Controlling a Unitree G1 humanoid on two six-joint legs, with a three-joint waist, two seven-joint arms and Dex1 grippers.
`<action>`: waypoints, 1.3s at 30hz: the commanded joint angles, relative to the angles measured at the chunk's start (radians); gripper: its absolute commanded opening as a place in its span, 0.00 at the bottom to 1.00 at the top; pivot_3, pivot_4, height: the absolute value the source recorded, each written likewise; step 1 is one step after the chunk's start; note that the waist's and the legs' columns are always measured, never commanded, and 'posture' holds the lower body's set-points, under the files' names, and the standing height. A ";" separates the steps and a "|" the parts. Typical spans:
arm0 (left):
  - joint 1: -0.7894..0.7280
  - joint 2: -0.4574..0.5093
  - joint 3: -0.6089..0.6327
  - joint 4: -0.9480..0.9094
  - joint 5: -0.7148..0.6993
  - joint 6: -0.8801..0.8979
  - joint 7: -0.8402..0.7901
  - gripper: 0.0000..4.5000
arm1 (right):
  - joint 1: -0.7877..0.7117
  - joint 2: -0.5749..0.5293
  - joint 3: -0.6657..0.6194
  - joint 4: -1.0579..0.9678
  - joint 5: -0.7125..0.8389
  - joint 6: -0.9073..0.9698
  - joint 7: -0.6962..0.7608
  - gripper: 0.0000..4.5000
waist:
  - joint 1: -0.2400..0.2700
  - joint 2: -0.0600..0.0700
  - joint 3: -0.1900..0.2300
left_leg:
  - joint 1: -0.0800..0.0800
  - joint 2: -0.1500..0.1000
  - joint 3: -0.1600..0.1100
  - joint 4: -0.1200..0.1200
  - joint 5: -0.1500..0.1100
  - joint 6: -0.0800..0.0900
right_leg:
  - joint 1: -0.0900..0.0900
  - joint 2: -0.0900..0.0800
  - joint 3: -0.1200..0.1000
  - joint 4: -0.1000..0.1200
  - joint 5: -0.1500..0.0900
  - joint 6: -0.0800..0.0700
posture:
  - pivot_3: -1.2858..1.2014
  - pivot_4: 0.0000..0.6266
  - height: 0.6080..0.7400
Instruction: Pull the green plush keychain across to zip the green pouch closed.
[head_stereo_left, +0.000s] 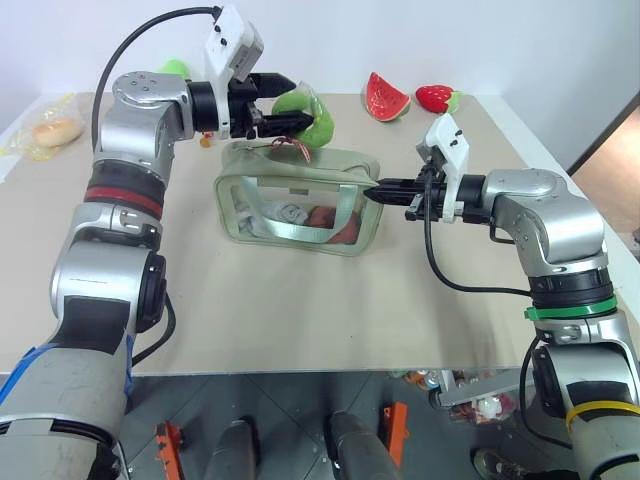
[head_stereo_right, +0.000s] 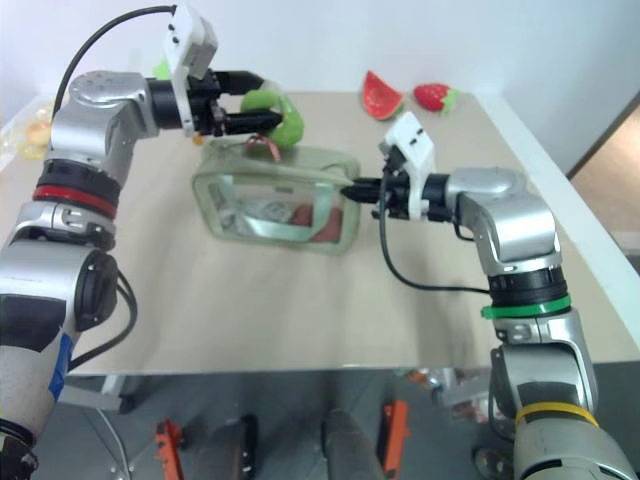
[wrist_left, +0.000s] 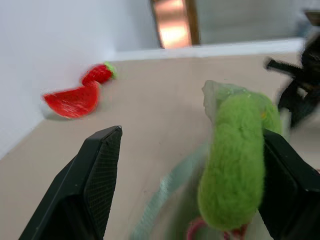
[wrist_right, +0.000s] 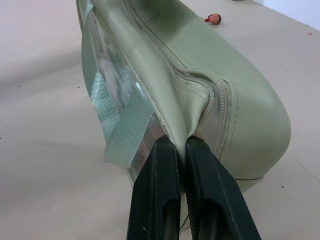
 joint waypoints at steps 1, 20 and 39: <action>0.022 0.064 -0.054 -0.109 0.010 0.047 -0.175 0.81 | -0.031 0.005 -0.024 -0.019 0.018 -0.013 0.003 0.00 | -0.001 0.000 0.000 | 0.000 0.000 0.000 0.000 0.000 0.000 | 0.000 0.000 0.000 0.000 0.000 0.000 | 0.52 0.24 1.00; -0.305 0.046 0.030 0.312 0.074 -0.048 -0.053 0.81 | -0.026 0.023 -0.017 -0.028 0.020 -0.014 0.009 0.00 | -0.006 0.000 0.000 | 0.000 0.000 0.000 0.001 0.000 0.000 | -0.001 0.000 0.000 0.004 -0.001 0.000 | 0.52 0.24 1.00; 0.041 0.290 0.078 0.055 0.030 0.061 -0.269 0.81 | -0.002 0.014 -0.025 -0.055 0.027 0.010 -0.004 0.00 | -0.014 0.000 0.000 | 0.001 0.000 -0.001 0.001 0.000 0.000 | -0.003 0.000 -0.001 0.012 -0.005 -0.003 | 0.52 0.24 1.00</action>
